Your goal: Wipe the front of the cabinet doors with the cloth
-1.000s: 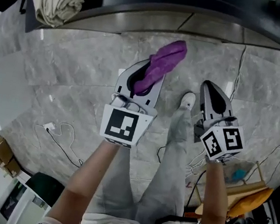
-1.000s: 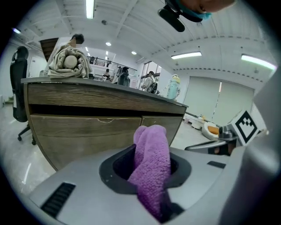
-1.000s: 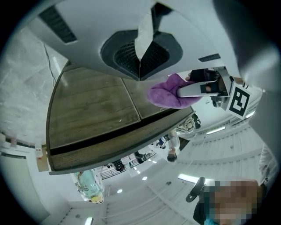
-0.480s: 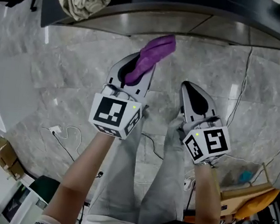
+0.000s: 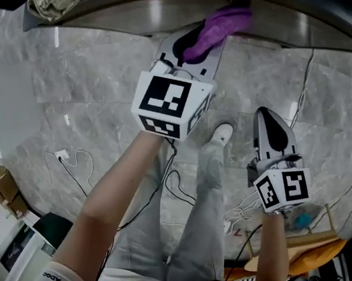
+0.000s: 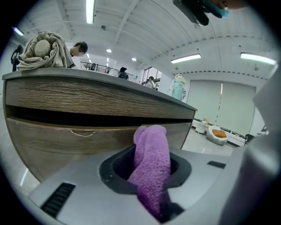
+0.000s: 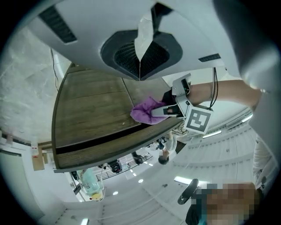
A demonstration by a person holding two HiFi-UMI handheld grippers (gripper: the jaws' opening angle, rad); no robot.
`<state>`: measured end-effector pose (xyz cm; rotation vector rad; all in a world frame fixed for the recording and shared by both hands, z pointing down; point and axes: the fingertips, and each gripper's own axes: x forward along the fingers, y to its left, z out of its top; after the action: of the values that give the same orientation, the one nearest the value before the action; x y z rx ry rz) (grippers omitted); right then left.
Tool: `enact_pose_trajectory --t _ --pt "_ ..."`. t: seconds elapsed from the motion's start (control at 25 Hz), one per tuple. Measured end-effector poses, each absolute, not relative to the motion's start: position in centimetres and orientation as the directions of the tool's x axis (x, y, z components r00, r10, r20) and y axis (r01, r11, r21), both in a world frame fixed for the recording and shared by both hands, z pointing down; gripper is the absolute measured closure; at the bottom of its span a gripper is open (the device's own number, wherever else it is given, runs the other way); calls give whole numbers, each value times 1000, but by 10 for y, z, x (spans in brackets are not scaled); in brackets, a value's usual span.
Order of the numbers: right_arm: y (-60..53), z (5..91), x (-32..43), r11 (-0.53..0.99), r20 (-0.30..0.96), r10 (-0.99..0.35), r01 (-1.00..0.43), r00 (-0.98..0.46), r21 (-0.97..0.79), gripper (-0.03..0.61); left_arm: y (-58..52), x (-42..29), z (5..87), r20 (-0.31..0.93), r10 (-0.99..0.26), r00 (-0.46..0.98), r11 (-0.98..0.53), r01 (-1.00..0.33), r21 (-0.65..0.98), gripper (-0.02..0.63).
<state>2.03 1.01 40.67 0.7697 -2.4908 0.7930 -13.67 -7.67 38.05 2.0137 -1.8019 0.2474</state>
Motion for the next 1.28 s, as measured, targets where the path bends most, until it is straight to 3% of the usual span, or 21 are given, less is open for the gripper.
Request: enact_pose_trajectory --t 0.36,0.96,1.28 --pt "25 423 33 627 552 -412 -665 -725 -405 552 -72 -196 386 427 -903 55 -3 -992 123 523" --pt "83 434 -148 700 526 -300 -558 -796 -445 552 46 -429 389 460 -869 -183 236 -970 60 522" --pt "96 427 -194 740 500 -243 -492 -831 -459 552 88 -487 392 479 -817 -321 393 -918 57 522"
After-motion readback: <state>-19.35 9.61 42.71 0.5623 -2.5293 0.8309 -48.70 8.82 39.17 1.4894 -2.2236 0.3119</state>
